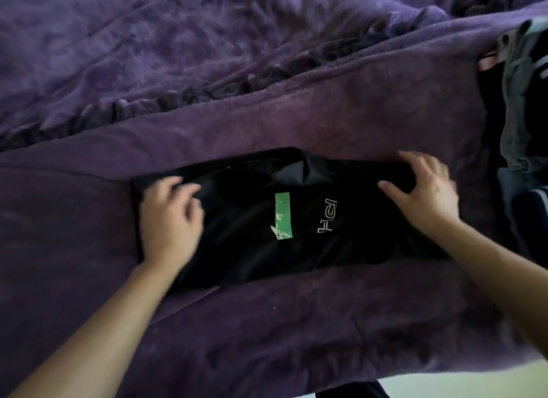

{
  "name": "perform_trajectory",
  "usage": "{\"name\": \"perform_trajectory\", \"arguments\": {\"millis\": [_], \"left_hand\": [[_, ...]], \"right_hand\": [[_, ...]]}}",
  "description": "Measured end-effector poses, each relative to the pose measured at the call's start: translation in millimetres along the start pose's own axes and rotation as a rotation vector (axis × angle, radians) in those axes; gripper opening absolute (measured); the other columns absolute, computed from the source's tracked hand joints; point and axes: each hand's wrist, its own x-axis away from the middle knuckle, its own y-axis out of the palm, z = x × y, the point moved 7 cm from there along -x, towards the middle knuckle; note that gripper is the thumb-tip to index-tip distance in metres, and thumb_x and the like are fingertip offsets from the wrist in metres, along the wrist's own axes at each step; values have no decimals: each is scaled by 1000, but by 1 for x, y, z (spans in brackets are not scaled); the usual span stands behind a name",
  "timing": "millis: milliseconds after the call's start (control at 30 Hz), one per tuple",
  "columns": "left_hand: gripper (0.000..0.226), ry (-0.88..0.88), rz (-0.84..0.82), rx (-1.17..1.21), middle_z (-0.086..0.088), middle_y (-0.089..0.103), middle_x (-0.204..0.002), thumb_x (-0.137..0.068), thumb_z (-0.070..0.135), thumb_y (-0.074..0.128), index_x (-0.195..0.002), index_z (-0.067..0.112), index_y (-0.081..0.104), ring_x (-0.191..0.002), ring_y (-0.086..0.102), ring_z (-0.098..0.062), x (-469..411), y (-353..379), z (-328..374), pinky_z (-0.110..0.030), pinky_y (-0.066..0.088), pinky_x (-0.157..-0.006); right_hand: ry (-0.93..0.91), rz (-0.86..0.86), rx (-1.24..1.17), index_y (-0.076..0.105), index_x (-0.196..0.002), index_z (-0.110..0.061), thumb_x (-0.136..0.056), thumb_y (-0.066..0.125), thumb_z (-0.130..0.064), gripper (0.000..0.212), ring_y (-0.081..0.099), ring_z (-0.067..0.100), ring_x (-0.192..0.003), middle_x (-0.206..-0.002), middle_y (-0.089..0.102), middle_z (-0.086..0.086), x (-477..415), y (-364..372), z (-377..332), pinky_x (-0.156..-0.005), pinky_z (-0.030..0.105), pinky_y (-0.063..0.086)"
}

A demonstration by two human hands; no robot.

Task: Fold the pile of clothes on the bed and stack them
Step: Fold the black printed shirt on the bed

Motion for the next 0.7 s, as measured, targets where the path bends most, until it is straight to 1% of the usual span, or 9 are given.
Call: {"name": "perform_trajectory", "arguments": {"millis": [33,100,133,200,300,433,500,633,700], "left_hand": [[31,67,-135,-32,-18,55,-125,-85,21,62,-114,14,67,-114,49,-37,9,19,18,-46,39,-94],[45,6,-424,-142,-16,40,-145,-90,34,59,-133,21,54,-132,36,-35,31,55,22,-48,32,-105],[52,-42,-518,-213,-14,31,-151,-92,39,55,-141,24,44,-138,28,-33,41,67,12,-47,27,-110],[59,-73,-586,-286,-12,20,-156,-94,44,49,-148,28,30,-143,19,-30,50,77,-8,-45,23,-114],[59,-38,-603,-268,-12,25,-154,-93,41,52,-147,26,33,-141,24,-30,51,69,-14,-45,26,-112],[51,-87,-552,-193,-13,40,-144,-92,34,55,-141,19,46,-130,38,-31,54,41,-23,-44,35,-104],[48,-108,-531,-156,-11,44,-140,-93,32,55,-138,17,49,-126,42,-30,58,31,-26,-42,38,-101],[44,-142,-501,-81,-9,48,-134,-93,30,55,-135,15,52,-119,46,-29,69,22,-26,-41,41,-97],[42,-176,-426,-14,-10,49,-131,-93,28,56,-133,13,54,-118,46,-29,72,14,-25,-43,43,-96]], "right_hand": [[162,-110,72,40,-138,-32,-76,61,-69,75,41,30,-128,-140,46,2,-1,0,24,-100,51,37],[405,-334,127,36,-141,-30,-67,63,-78,92,46,33,-126,-140,47,5,8,4,61,-100,52,40],[472,-403,52,42,-139,-28,-65,67,-75,91,53,32,-118,-135,53,6,13,5,69,-96,47,45],[535,-445,-231,59,-124,-21,-68,78,-55,68,64,21,-94,-118,65,6,19,3,66,-80,31,51],[491,-408,-417,67,-101,-23,-74,80,-37,33,66,10,-76,-96,71,-3,23,-21,40,-63,21,51],[350,-417,-582,67,-98,-20,-80,76,-26,21,72,23,-85,-97,73,6,37,-49,-31,-81,41,58],[302,-490,-655,65,-101,-16,-83,73,-22,21,71,27,-88,-101,72,10,44,-40,-78,-81,46,56],[275,-765,-789,47,-118,-20,-86,71,-20,39,67,24,-68,-100,65,12,57,16,-172,-54,32,56],[269,-712,-874,42,-125,-20,-87,69,-17,46,68,22,-65,-94,67,12,49,35,-181,-51,29,56]]}}
